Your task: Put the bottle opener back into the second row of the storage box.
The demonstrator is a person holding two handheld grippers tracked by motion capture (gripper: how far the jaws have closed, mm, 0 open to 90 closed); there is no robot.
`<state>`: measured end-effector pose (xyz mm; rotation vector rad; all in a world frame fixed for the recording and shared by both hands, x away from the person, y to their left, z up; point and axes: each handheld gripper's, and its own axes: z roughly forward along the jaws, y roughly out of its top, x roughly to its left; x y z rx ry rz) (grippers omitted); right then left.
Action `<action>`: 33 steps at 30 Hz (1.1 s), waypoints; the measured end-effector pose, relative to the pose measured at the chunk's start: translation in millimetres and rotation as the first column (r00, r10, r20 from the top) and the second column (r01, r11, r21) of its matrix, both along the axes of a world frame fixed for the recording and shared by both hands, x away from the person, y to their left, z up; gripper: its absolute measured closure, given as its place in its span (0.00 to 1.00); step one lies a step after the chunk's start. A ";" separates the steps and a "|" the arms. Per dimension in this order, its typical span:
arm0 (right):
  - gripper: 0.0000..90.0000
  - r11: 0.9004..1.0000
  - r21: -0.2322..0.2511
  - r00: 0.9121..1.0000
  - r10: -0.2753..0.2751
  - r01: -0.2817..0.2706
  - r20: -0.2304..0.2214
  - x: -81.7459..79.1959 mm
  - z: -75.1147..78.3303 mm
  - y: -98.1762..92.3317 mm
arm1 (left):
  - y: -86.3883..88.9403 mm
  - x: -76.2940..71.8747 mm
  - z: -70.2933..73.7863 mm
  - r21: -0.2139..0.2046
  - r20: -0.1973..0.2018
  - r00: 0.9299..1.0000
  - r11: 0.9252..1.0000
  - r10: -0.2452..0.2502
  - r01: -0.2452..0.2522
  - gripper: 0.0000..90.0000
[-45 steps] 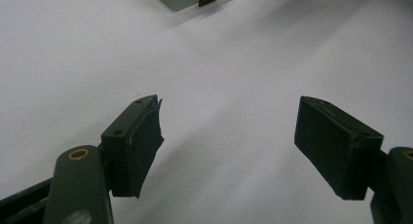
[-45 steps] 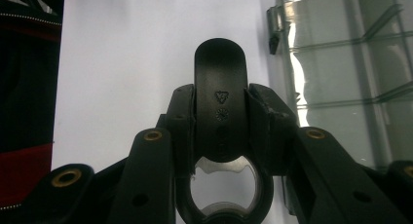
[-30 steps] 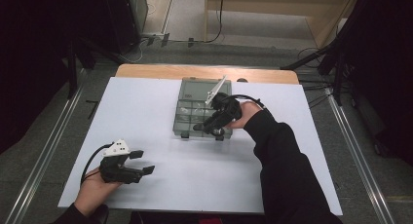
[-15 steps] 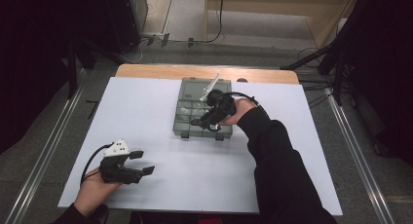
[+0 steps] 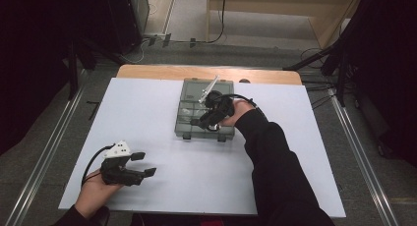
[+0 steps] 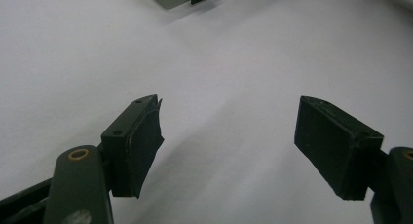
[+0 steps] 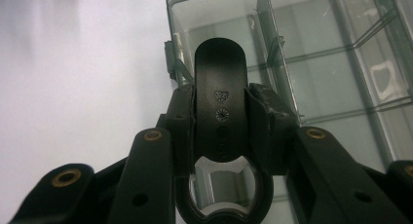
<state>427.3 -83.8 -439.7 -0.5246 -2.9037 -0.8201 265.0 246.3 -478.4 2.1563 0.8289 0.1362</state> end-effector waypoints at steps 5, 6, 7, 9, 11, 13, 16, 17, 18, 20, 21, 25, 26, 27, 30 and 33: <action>0.73 1.000 -0.023 1.000 -0.016 0.016 0.001 0.5 -5.8 4.3 | -0.2 -0.1 -0.3 0.001 0.000 1.000 1.000 -0.004 0.004 0.28; 0.73 1.000 -0.021 1.000 -0.019 0.019 0.001 0.7 -6.3 4.8 | -0.1 -0.1 -0.1 0.002 0.000 1.000 1.000 -0.002 0.002 0.28; 0.73 1.000 -0.017 1.000 -0.017 0.017 0.004 0.8 -6.6 5.1 | -0.1 -0.1 -0.2 0.002 0.000 1.000 1.000 -0.002 0.002 0.28; 0.73 1.000 -0.017 1.000 -0.005 0.005 0.026 0.3 -6.3 6.4 | -0.2 -0.1 -0.3 0.002 0.000 1.000 1.000 -0.003 0.003 0.28; 0.73 1.000 -0.018 0.999 -0.001 0.002 0.032 -0.2 -6.3 6.6 | -0.4 -0.3 -0.4 0.002 -0.001 1.000 1.000 -0.004 0.004 0.28; 0.72 1.000 -0.012 0.998 0.015 -0.014 0.066 -0.9 -7.6 7.8 | -0.1 -0.2 -0.2 0.003 0.001 1.000 1.000 -0.004 0.004 0.28; 0.65 1.000 0.016 0.998 -0.003 0.002 0.070 0.8 -8.0 7.4 | 0.0 -0.5 0.0 0.001 0.003 1.000 1.000 -0.004 0.004 0.28; 0.65 1.000 0.016 0.998 -0.003 0.002 0.070 0.8 -8.0 7.4 | 0.0 -0.5 0.0 0.001 0.003 1.000 1.000 -0.004 0.004 0.28; 0.62 0.999 0.038 0.998 -0.018 0.016 0.062 0.9 -7.8 6.5 | 0.1 -0.5 -0.1 0.000 0.004 1.000 1.000 -0.003 0.003 0.28; 0.57 0.998 0.052 0.998 -0.043 0.041 0.044 0.4 -6.5 4.9 | 0.3 -0.2 -0.1 0.003 0.003 1.000 1.000 -0.002 0.002 0.28; 0.53 0.995 0.069 0.997 -0.068 0.066 0.025 -1.9 -5.9 3.4 | 0.2 -0.2 -0.1 0.003 0.003 1.000 1.000 -0.002 0.002 0.28; 0.45 0.993 0.081 0.996 -0.086 0.084 0.014 -5.4 -6.0 2.7 | 0.0 -0.2 -0.2 0.001 0.001 1.000 1.000 -0.003 0.003 0.28; 0.42 0.992 0.082 0.995 -0.098 0.098 0.007 -7.6 -5.7 2.1 | -0.1 -0.2 -0.3 0.001 0.002 1.000 1.000 -0.001 0.001 0.28; 0.37 0.989 0.095 0.993 -0.118 0.117 0.007 -11.6 -6.0 0.5 | 0.1 -0.2 -0.3 0.004 0.002 1.000 1.000 0.001 -0.001 0.28; 0.31 0.982 0.114 0.989 -0.146 0.148 -0.022 -15.2 -6.3 -3.2 | 0.0 -0.1 -0.3 0.001 0.001 1.000 1.000 0.002 -0.002 0.28; 0.24 0.977 0.128 0.985 -0.170 0.172 -0.023 -20.2 -6.2 -6.7 | 0.1 0.0 -0.5 0.006 0.002 1.000 1.000 -0.002 0.002 0.28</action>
